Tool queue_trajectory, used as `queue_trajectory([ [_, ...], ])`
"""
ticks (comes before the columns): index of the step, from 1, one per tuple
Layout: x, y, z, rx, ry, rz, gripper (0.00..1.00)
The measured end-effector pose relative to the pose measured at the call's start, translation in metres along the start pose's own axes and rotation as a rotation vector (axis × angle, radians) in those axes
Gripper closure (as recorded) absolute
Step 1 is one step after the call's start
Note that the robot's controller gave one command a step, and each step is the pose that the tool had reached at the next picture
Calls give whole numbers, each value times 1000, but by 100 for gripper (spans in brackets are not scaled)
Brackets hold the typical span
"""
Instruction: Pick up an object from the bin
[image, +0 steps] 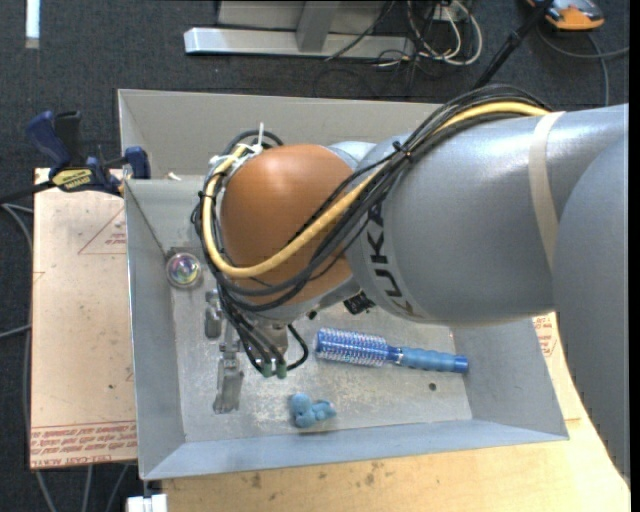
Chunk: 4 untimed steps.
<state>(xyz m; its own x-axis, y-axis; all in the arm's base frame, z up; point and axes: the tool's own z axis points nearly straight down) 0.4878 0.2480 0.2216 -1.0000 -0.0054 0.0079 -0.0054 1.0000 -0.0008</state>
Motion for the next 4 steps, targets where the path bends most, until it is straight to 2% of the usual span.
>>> queue_trajectory([
  [1, -17, -64, -9, -1, -8, 277, 0],
  [2, -7, -137, 107, 1, -1, -34, 0],
  [3, -10, -152, 151, -1, -15, -400, 0],
  [4, -8, -152, 151, -1, -8, -400, 100],
])
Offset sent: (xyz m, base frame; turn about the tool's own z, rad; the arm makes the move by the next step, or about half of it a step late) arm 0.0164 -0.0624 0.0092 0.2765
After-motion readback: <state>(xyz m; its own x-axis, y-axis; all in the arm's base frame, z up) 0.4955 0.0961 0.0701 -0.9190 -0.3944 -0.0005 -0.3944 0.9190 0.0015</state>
